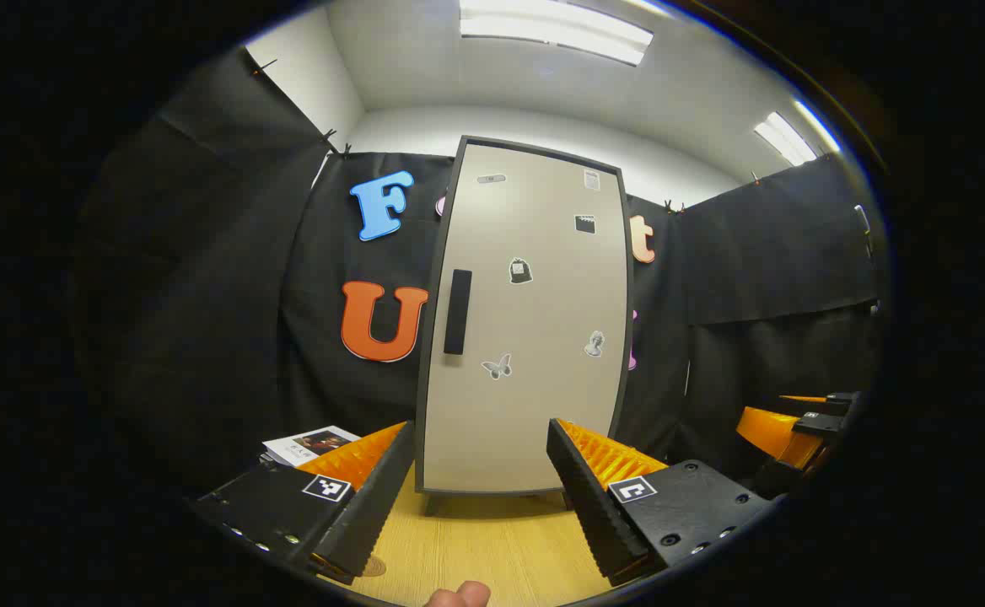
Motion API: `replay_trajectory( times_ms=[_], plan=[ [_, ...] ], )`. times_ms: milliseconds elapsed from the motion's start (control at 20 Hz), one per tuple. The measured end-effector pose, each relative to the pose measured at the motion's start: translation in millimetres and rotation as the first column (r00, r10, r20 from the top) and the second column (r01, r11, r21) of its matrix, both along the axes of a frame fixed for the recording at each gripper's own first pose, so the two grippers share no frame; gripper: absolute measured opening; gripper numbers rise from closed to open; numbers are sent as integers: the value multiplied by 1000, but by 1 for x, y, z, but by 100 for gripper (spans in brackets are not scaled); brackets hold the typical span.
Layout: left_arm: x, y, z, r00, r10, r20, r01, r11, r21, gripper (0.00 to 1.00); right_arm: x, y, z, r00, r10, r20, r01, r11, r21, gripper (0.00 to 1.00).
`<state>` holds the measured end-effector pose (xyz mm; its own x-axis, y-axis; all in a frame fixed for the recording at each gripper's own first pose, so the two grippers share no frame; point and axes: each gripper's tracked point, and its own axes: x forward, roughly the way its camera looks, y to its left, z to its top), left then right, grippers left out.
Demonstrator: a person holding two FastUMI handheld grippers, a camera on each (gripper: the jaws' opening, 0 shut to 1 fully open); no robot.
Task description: Open the cabinet door with the right hand, grasp the bottle in the cabinet with the left hand and place it on the coaster, then close the cabinet door with the right hand.
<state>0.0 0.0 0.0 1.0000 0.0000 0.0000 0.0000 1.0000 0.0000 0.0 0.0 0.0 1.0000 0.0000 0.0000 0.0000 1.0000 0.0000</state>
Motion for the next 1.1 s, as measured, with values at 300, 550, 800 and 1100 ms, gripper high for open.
replay_trajectory(
  times_ms=[300, 550, 800, 1100],
  plan=[
    [-4, -1, 6, 1000, -2, 17, 2, 1000, -1, 95, -8, 4, 8, 999, -1, 34, 1, 1000, -16, 100],
    [-8, -3, 9, 1000, -7, 26, 6, 1000, 13, 95, -9, 7, 4, 1000, 4, 24, -4, 1000, -20, 100],
    [-7, -4, 11, 1000, -12, 17, 12, 1000, -2, 95, -8, 3, 4, 1000, -1, 22, 1, 1000, -10, 100],
    [-7, -1, 11, 1000, -7, 20, 7, 1000, 10, 95, -4, 3, -2, 1000, -6, 6, 6, 1000, -4, 100]
  ],
)
